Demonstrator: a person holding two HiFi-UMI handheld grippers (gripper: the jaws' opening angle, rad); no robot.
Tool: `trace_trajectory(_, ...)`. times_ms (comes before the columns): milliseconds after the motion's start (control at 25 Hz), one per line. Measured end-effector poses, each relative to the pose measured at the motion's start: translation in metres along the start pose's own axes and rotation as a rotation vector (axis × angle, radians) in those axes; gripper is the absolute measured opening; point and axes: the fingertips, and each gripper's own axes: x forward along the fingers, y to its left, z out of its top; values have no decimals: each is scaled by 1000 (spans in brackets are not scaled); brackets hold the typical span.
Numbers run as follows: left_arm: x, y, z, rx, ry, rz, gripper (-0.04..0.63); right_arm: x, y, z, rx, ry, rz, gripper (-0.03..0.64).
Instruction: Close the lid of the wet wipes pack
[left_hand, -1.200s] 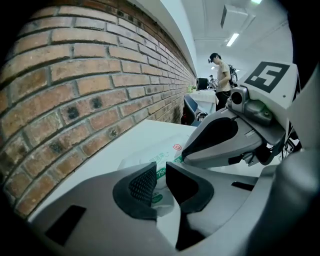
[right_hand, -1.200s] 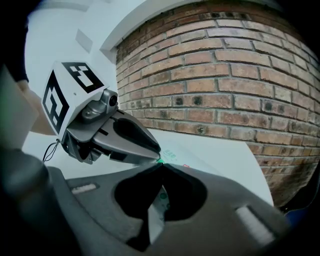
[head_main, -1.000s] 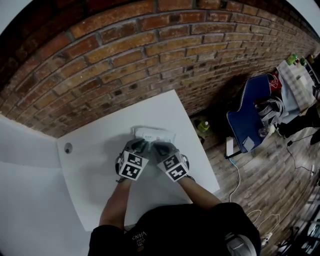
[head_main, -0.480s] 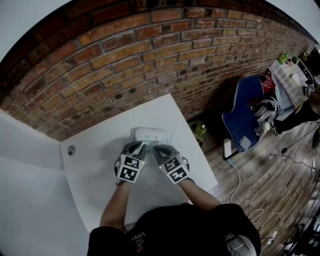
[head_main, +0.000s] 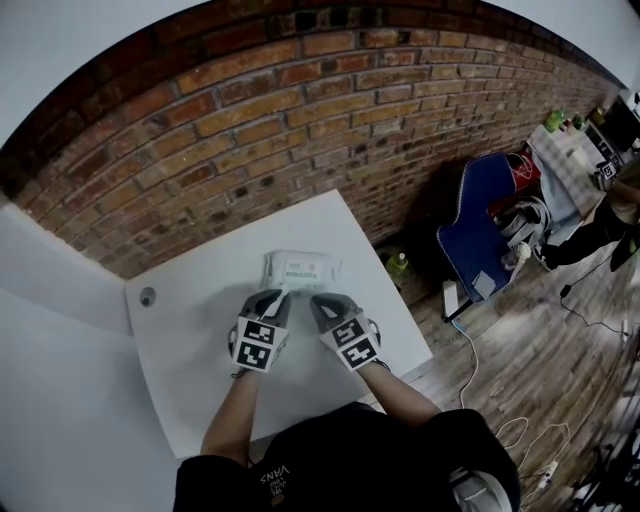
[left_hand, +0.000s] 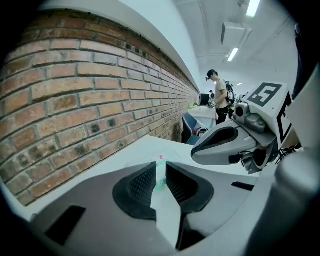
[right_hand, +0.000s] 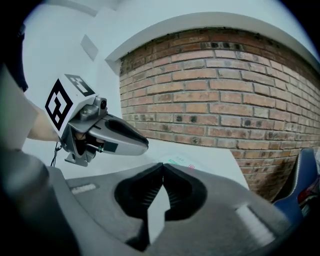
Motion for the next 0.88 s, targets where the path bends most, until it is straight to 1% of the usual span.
trace_trajectory(240, -29, -12, -3, 6, -36, -4, 66, -21, 19, 4, 8, -26, -38, 0)
trace_trajectory(440, -58, -15, -9, 16, -76, 14, 66, -37, 40, 11, 9, -55, -60, 0)
trace_trajectory(640, -86, -16, -25, 13, -100, 27, 66, -51, 60, 13, 18, -71, -82, -1)
trace_trajectory(800, -108, -23, -25, 21, -139, 26, 66, -62, 75, 12, 30, -83, -99, -1)
trace_trajectory(880, -117, -26, -30, 32, -145, 19, 66, -67, 81, 10, 40, -91, -114, -2)
